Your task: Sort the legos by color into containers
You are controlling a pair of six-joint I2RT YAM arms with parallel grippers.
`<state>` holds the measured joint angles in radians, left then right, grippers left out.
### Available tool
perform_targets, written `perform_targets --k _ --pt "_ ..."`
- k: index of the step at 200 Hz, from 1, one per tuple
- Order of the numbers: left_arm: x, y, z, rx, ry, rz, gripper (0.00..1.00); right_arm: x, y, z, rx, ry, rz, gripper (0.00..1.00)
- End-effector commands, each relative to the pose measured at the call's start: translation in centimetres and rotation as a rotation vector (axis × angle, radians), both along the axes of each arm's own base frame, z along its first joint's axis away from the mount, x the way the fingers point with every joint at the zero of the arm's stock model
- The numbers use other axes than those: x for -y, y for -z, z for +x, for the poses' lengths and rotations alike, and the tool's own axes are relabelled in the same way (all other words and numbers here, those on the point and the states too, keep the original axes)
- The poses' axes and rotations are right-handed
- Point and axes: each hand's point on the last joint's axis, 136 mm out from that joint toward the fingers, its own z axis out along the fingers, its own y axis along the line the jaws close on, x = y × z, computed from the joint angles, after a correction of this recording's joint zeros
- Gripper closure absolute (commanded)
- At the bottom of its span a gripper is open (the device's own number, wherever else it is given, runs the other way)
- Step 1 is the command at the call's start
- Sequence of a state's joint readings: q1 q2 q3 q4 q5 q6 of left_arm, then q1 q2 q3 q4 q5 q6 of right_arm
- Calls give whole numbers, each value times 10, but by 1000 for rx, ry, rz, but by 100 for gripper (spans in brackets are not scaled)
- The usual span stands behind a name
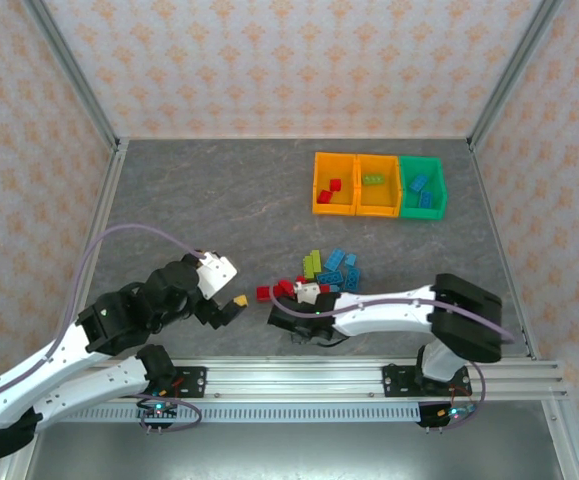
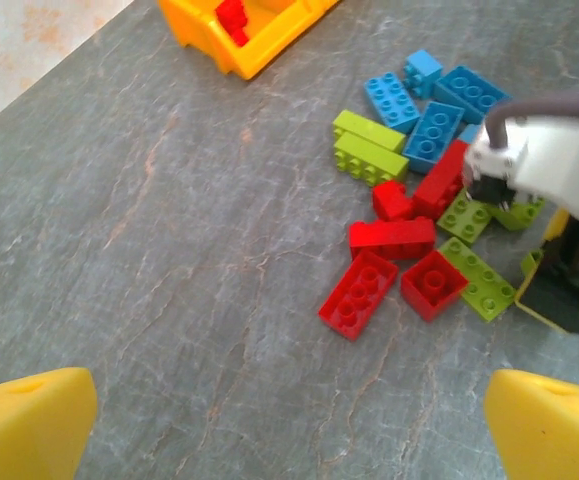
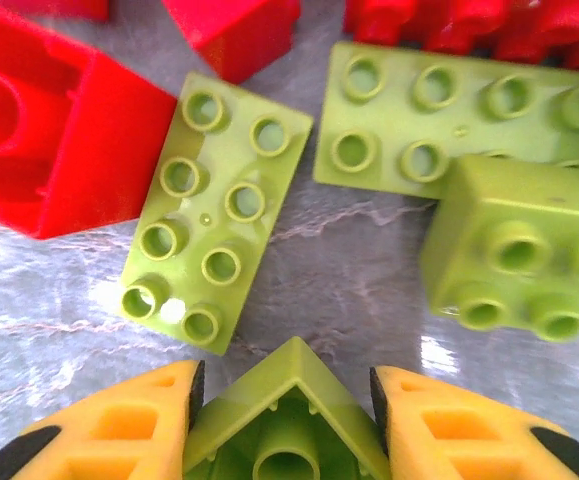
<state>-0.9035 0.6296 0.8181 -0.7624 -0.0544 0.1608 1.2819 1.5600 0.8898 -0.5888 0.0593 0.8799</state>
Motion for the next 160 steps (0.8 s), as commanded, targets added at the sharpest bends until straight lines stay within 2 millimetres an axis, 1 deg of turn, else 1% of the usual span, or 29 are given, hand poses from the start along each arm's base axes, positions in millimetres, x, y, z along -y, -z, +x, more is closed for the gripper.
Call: perform_targets --k 1,18,38,43,47,50,55,70,75,80,84,89,92,99,105,109,117,119,122,127,129,132,133,138,140,146,151,157,160 --pt "10 2 -16 -4 132 -13 0 13 -38 18 125 60 65 67" --pt "16 -2 -23 1 179 -57 0 28 -62 35 186 97 94 67" --pt "14 -5 -25 11 179 -78 0 61 -101 71 308 163 90 67" --pt "13 -5 -25 14 173 -79 0 70 -111 82 342 182 89 67" --pt "12 -6 -24 18 167 -81 0 75 -116 90 363 184 76 67" --pt "11 -6 -24 20 162 -81 0 83 -126 98 388 204 90 67" --pt "10 -6 -23 24 157 -81 0 94 -136 111 416 232 89 67" --pt "8 -8 -22 37 145 -83 0 129 -157 153 463 319 77 67" --pt "7 -8 -22 41 141 -83 0 136 -163 166 480 331 77 67" --pt "6 -8 -21 44 137 -81 0 150 -169 181 501 369 69 66" --pt "5 -7 -21 45 133 -79 0 156 -167 194 497 381 49 66" --pt "5 -6 -20 47 127 -74 0 167 -169 210 503 410 41 67" --pt "3 -5 -19 47 120 -69 0 173 -167 219 497 424 28 67" --pt "1 -3 -17 47 106 -58 0 183 -168 241 487 455 26 67" --pt "-1 -1 -16 46 96 -46 0 193 -164 257 470 479 16 67" --pt "-2 -1 -16 47 92 -40 0 199 -165 269 468 497 17 68" --pt "-3 1 -15 45 85 -32 0 206 -157 291 439 524 17 68" --pt "-3 1 -15 45 83 -32 0 207 -159 297 441 529 25 68" --pt "-4 1 -14 46 80 -31 0 209 -154 304 426 535 24 68" --pt "-4 1 -14 45 78 -31 0 212 -151 318 416 546 29 68" --pt "-4 1 -14 45 78 -32 0 213 -146 321 401 548 26 68" --pt "-4 1 -14 46 78 -32 0 213 -144 328 392 553 29 68" --pt "-4 1 -14 45 77 -32 0 213 -148 329 397 553 38 68" --pt "-4 0 -14 49 76 -34 0 214 -142 338 374 556 34 68" --pt "-5 1 -14 48 75 -33 0 214 -142 344 374 558 37 67" --pt "-5 1 -14 50 75 -35 0 214 -139 354 359 560 34 67" --pt "-5 1 -14 51 72 -34 0 214 -132 360 340 560 24 67" --pt "-6 1 -13 53 70 -34 0 213 -131 368 336 559 23 65" --pt "-6 1 -13 54 68 -32 0 212 -126 371 322 556 18 64"
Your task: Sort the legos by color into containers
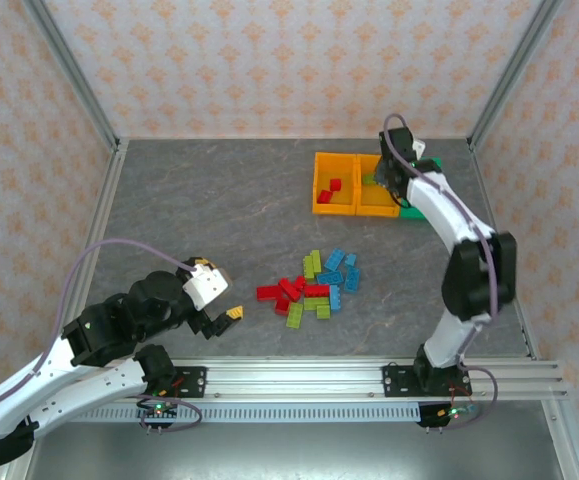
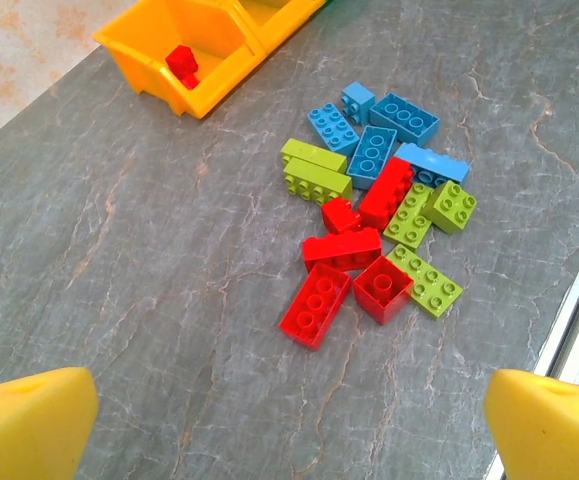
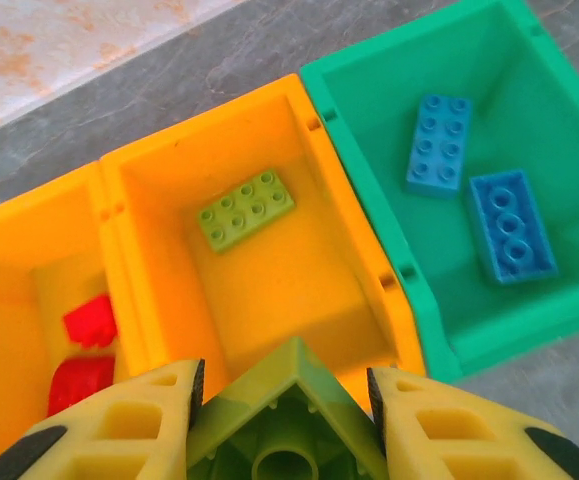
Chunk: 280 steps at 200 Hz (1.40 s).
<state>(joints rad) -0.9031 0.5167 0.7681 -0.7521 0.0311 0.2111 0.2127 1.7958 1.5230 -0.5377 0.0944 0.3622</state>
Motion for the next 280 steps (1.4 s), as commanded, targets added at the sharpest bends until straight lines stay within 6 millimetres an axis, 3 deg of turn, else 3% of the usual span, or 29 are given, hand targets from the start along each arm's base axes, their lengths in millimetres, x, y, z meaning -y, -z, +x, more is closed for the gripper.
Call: perform_targets --k 1,28,44,81,107,141,173,200,228,280 --pt "-7 3 5 22 -31 23 0 -10 14 18 -75 -65 5 64" --pt "-8 3 6 23 -39 28 0 -13 29 33 -125 -62 2 51" --pt "-9 3 5 23 -40 26 0 -11 30 31 -145 -48 -9 36" --pt "-8 2 5 21 -36 19 0 -4 -7 9 -106 -22 5 33" --pt "-8 1 5 20 -44 13 0 -15 -25 -37 -72 -51 104 31" --pt "-7 -1 5 22 -37 -4 0 -52 -18 -117 -73 -208 183 27" --pt "-2 -3 2 15 -11 -30 0 -73 22 -192 -196 -253 204 27" --pt "8 -3 -5 -1 58 -60 0 -84 59 -229 -262 -260 243 27" --pt "11 -2 -6 -8 76 -64 0 -92 77 -237 -304 -293 248 27" --pt "14 -1 -9 -16 102 -73 0 -105 102 -214 -327 -293 220 31"
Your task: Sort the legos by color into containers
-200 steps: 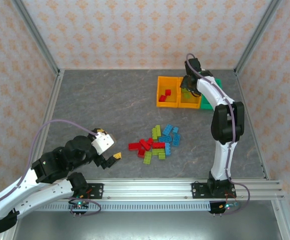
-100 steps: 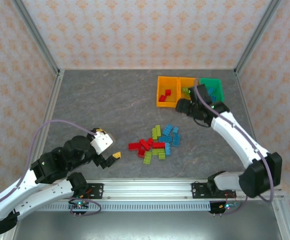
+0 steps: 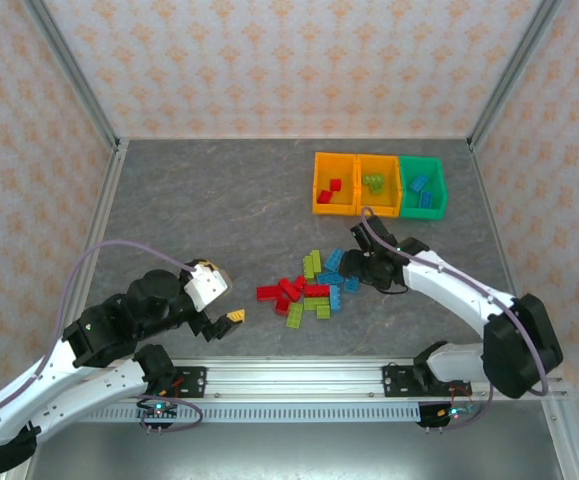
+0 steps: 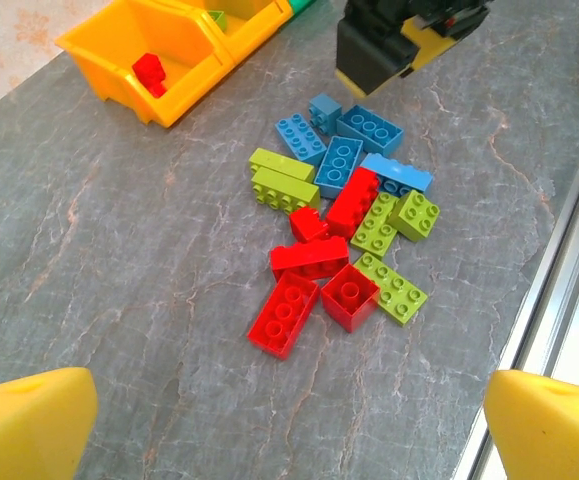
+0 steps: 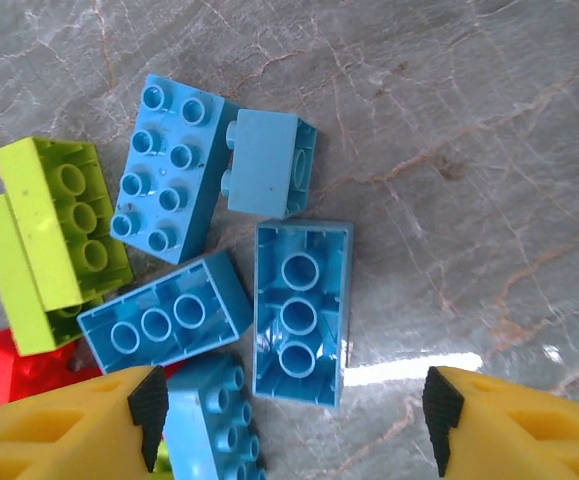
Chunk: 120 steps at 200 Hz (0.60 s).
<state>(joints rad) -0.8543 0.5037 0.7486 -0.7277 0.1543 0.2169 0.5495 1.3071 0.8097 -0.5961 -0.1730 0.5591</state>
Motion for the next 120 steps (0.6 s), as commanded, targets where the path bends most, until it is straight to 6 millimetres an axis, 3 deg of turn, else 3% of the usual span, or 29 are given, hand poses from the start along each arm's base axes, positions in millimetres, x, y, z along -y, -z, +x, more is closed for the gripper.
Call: perform_targets --k 1,38,77,120 --pt "5 -4 -3 23 43 -22 0 -11 4 18 26 11 8 32" --pt "5 -4 -2 31 44 -26 0 0 27 30 13 65 -85 43" --pt "4 -3 -1 28 37 -22 0 4 53 18 -44 87 -92 49" --pt "3 -3 0 24 31 -19 0 13 56 10 -47 102 -112 57"
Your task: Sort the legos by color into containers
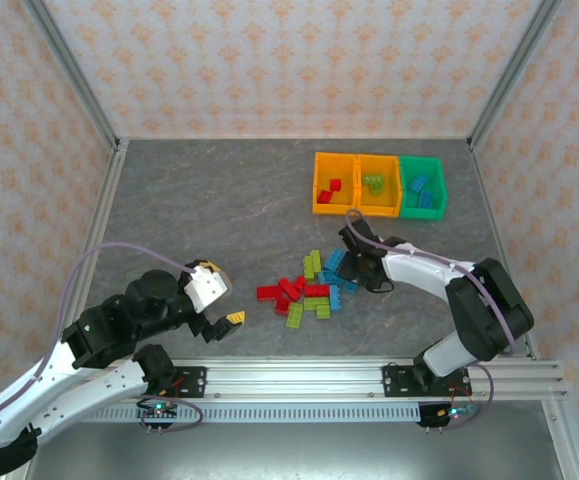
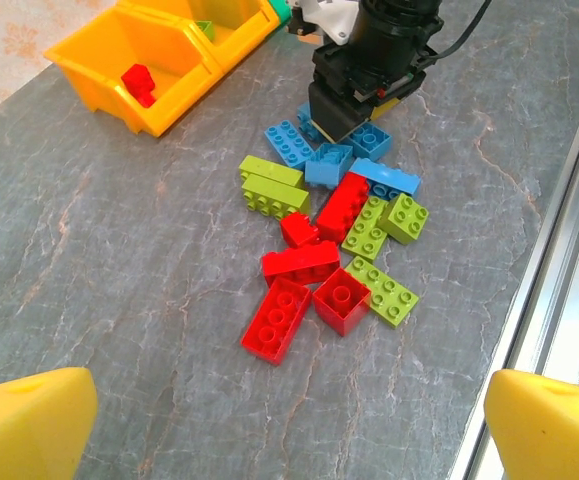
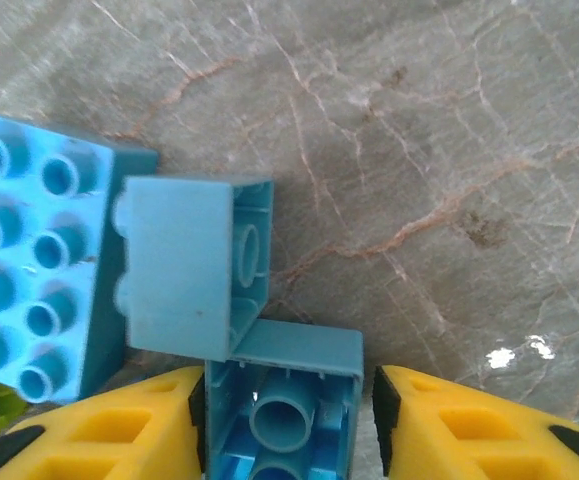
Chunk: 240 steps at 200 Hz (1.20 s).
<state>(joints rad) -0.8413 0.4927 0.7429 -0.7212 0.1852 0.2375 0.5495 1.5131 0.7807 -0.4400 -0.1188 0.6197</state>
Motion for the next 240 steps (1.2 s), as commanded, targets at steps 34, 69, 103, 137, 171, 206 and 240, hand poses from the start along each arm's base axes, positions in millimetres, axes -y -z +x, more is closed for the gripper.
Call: perform_targets --k 34,69,103,137,171,206,240 --pt "1 -2 2 15 3 -10 0 19 -18 -5 55 46 -52 70" --pt "1 -2 3 17 -1 -14 0 37 -83 7 256 106 -49 75" --pt "0 -3 5 19 -9 -17 0 98 -164 47 504 232 -144 76" --pt "-1 -3 6 18 -19 -15 0 173 -186 128 508 392 -224 77" --pt "-5 -1 9 23 -45 -3 0 213 -154 209 381 481 -243 79" --pt "-16 -1 22 42 -145 3 0 224 -113 260 265 501 -269 74" --pt "-26 -1 34 44 -251 11 0 222 -123 264 238 493 -260 54"
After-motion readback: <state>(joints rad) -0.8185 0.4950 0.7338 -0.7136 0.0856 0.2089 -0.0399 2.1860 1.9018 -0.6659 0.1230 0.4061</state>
